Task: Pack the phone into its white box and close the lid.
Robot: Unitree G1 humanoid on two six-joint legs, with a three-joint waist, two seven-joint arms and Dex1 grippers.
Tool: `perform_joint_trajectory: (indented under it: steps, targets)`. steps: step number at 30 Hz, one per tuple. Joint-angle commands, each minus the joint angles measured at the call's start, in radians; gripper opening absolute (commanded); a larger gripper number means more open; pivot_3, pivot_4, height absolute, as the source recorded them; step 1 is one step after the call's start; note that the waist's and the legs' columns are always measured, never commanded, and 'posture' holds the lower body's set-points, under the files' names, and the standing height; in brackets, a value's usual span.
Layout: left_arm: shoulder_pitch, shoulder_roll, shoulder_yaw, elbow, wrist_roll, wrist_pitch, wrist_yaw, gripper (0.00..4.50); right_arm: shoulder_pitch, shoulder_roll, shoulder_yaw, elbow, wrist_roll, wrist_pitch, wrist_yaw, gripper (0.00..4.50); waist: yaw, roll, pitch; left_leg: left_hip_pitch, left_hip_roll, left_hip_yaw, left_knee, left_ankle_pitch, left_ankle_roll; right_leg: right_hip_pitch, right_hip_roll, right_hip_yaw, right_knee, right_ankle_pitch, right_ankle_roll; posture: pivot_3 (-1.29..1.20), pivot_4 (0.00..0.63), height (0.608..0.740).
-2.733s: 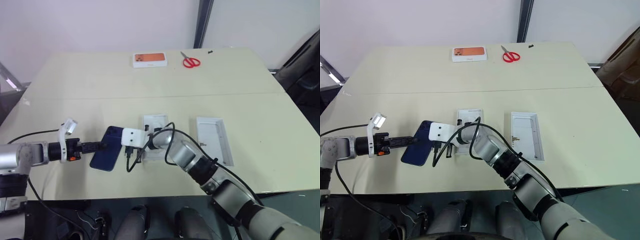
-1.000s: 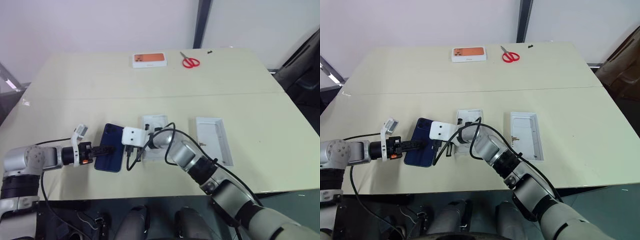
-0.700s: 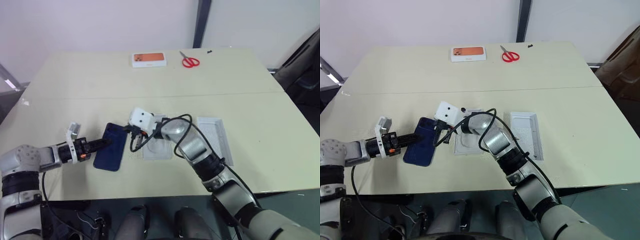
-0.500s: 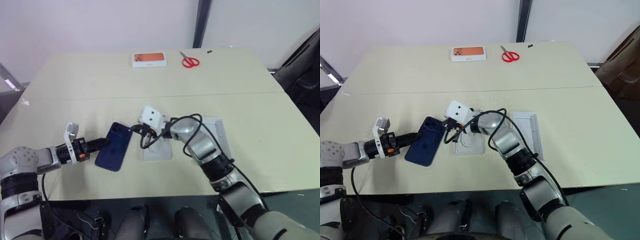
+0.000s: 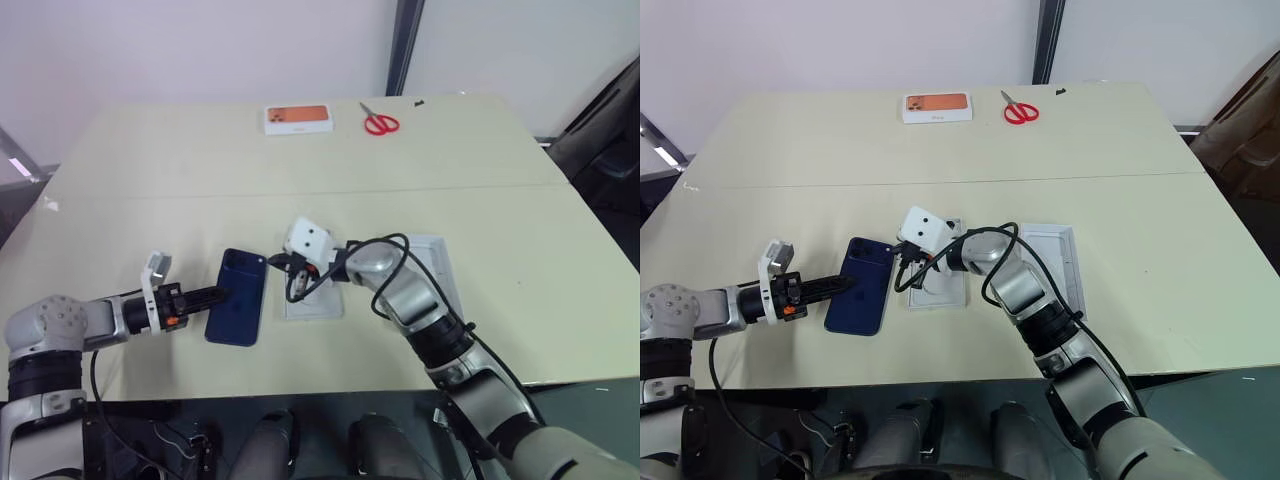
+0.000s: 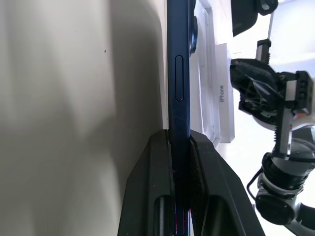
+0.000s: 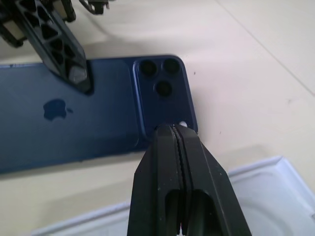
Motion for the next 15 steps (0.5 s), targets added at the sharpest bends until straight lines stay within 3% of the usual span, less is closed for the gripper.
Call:
perform_joint_trajectory:
  steps: [1,5,6,9,14,15]
  targets:
    - [-0.045,0.001,0.118,0.073,-0.044,0.024,0.022,0.01,0.025,-0.035,-0.036,-0.094,0.055,0.001,0.043,0.00,0.001,0.000,0.000,0.000,0.000,0.000,0.000,0.000,0.000,0.000,0.000,0.000,0.000,0.000,0.000,0.00,0.150,0.734]
    - [-0.082,-0.024,0.241,0.134,-0.091,0.063,0.061,0.01,0.103,-0.128,-0.054,-0.214,0.145,0.023,0.156,0.00,0.003,-0.001,0.001,-0.001,0.000,0.000,0.001,-0.002,0.004,0.000,0.000,-0.001,0.000,0.000,0.000,0.00,0.150,0.734]
    - [-0.080,-0.035,0.256,0.124,-0.099,0.071,0.070,0.00,0.116,-0.146,-0.058,-0.236,0.175,0.047,0.182,0.26,0.002,-0.001,0.001,-0.002,0.000,0.000,0.001,-0.002,0.004,0.000,0.000,-0.001,-0.001,0.000,0.000,0.00,0.150,0.734]
    - [-0.083,-0.079,0.303,0.090,-0.132,0.098,0.101,0.00,0.138,-0.195,-0.057,-0.265,0.188,0.040,0.210,1.24,0.004,-0.002,0.001,-0.002,0.000,0.000,0.002,-0.002,0.004,0.000,0.000,-0.001,0.000,0.000,0.000,0.00,0.150,0.734]
    - [-0.100,-0.164,0.356,0.017,-0.173,0.111,0.182,0.00,0.170,-0.281,-0.035,-0.305,0.183,-0.040,0.271,3.76,0.005,-0.003,0.001,-0.004,0.000,0.000,0.003,-0.002,0.004,0.000,0.000,-0.001,-0.001,0.000,0.000,0.00,0.150,0.734]
    - [-0.103,-0.178,0.360,-0.002,-0.183,0.117,0.192,0.00,0.176,-0.297,-0.024,-0.299,0.168,-0.064,0.279,3.76,0.006,-0.003,0.001,-0.005,0.000,0.000,0.003,-0.002,0.004,0.000,0.000,-0.001,0.000,0.000,0.000,0.00,0.150,0.734]
